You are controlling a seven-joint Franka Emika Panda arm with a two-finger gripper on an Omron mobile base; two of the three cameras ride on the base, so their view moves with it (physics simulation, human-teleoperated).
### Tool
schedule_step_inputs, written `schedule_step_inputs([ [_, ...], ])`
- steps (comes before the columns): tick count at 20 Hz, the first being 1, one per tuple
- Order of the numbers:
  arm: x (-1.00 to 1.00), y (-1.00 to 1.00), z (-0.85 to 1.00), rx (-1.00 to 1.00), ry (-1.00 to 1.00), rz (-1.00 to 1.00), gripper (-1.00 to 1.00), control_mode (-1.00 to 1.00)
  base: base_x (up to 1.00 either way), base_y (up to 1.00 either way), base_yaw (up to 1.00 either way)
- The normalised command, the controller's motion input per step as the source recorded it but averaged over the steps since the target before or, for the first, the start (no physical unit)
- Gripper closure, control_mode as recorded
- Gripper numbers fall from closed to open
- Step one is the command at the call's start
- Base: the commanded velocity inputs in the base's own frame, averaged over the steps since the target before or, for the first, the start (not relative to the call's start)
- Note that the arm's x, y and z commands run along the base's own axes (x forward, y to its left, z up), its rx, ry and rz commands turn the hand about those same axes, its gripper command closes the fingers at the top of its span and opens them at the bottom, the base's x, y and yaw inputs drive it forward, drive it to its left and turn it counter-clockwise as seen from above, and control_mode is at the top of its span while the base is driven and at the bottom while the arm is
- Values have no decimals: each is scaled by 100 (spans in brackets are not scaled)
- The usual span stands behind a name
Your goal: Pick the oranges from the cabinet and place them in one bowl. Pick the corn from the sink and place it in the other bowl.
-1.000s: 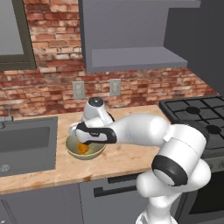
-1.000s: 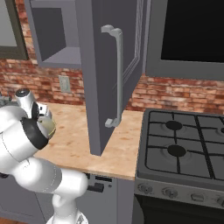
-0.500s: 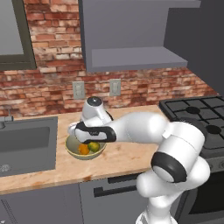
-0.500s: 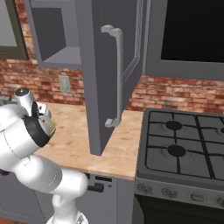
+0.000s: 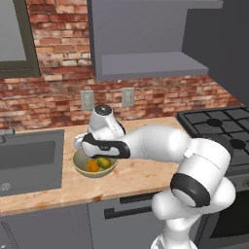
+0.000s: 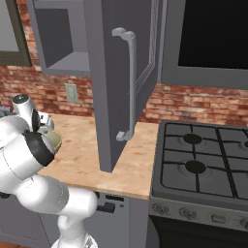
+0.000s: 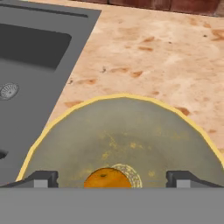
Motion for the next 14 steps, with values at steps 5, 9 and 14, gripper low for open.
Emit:
schedule_step_inputs([
  [5, -58, 3, 24, 0, -1, 0, -100, -100, 0, 0, 0],
  [9, -81, -1, 17, 0, -2, -4, -100, -100, 0, 0, 0],
  [14, -65, -49, 8, 0, -1, -16, -100, -100, 0, 0, 0],
])
